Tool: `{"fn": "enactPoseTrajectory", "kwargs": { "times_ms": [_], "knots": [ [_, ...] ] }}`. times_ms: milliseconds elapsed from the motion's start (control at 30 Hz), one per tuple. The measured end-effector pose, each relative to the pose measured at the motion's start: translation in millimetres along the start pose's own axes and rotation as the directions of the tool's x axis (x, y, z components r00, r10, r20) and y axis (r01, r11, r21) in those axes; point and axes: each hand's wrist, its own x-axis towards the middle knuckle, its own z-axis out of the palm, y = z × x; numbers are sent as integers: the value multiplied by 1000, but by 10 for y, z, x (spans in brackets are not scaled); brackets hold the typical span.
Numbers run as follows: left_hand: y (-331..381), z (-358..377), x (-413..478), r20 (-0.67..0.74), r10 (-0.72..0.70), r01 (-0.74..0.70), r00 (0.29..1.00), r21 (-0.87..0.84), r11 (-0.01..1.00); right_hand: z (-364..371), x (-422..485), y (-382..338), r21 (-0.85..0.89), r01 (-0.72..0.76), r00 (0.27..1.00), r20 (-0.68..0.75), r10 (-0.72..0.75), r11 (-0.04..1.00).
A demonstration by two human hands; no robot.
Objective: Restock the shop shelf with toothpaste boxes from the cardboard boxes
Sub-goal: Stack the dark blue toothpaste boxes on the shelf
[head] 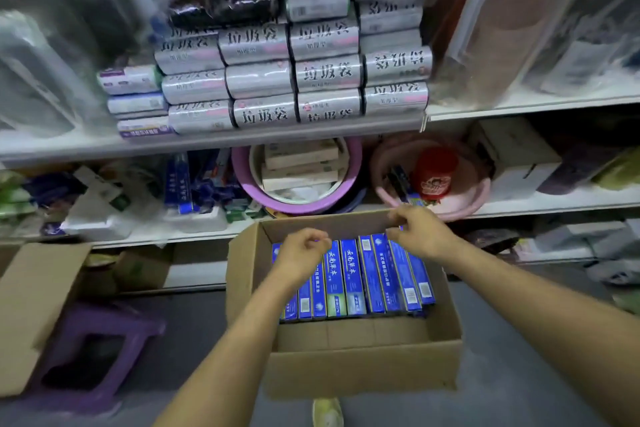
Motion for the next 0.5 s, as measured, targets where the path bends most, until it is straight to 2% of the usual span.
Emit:
{"fn": "enactPoseTrajectory", "kwargs": {
  "times_ms": [100,233,400,500],
  "knots": [
    [-292,336,252,110,-149,155,983,-50,987,438,139,417,87,-255,964,98,246,963],
    [-607,826,580,213,-258,282,942,-90,955,931,312,838,157,-482,873,164,458,862],
    [-831,1390,924,316,-368,432,874,-162,887,1356,517,1147,287,-595,802,155,576,751],
    [-950,1666,1129,344,-405,489,847,-206,848,1508,597,1192,300,-624,775,124,619,721]
  ]
}}
